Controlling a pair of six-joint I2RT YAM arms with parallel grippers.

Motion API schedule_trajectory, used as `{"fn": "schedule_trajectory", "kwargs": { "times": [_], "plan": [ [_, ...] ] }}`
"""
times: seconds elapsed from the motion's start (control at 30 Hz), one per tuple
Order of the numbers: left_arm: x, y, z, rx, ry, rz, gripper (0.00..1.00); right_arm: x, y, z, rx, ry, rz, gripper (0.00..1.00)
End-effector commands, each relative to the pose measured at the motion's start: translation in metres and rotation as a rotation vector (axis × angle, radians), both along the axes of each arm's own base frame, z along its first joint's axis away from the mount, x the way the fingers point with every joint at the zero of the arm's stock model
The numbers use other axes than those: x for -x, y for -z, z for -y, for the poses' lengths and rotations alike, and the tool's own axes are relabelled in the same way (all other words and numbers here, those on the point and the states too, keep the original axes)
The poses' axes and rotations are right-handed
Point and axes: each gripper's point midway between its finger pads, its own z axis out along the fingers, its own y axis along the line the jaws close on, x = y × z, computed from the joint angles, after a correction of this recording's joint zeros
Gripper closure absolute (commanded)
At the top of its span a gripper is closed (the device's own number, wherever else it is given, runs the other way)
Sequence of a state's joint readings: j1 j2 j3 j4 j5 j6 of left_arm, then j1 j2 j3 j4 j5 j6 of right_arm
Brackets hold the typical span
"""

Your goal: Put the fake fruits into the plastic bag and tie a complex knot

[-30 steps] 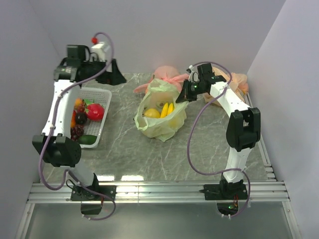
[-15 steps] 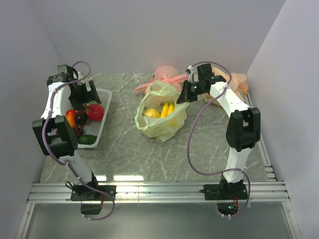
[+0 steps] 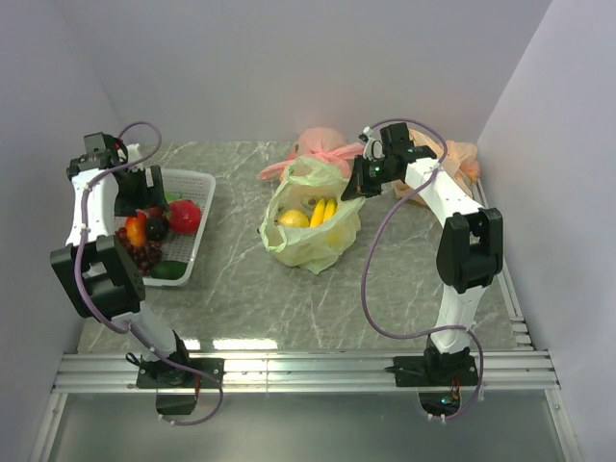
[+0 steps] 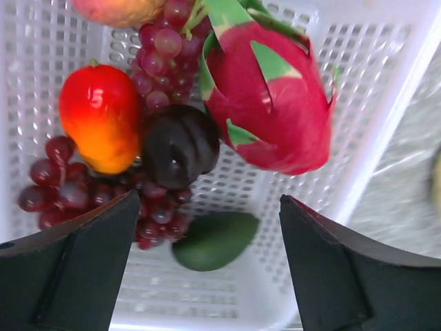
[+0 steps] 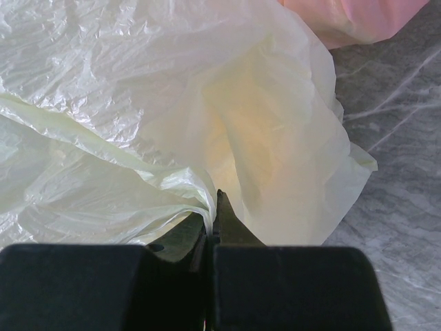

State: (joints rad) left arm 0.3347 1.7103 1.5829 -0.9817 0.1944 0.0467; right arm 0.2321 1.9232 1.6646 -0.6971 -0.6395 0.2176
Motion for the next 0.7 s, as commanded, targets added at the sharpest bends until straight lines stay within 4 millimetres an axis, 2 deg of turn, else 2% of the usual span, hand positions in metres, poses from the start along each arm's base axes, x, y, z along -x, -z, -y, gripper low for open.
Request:
{"fn": "schedule_trajectory", "kwargs": {
  "times": [0.0,0.27,0.5,0.67],
  "plan": [
    [0.007,0.005,-0.006,-0.113,0.161,-0.011,0.12,-0.003,-0.005,-0.003,-0.003,-0.017,0.027,1.0],
    [0.001,0.041,-0.022,-0.175,0.123,-0.074,0.22,-0.004,-0.006,-0.004,-0.006,-0.015,0.03,1.0],
    [-0.004,0.07,-0.021,-0.183,0.106,-0.091,0.21,-0.001,-0.005,-0.002,-0.002,-0.008,0.028,1.0],
    [-0.006,0.084,-0.019,-0.173,0.089,-0.095,0.3,0.002,-0.003,0.001,0.007,-0.005,0.021,1.0]
  ]
}}
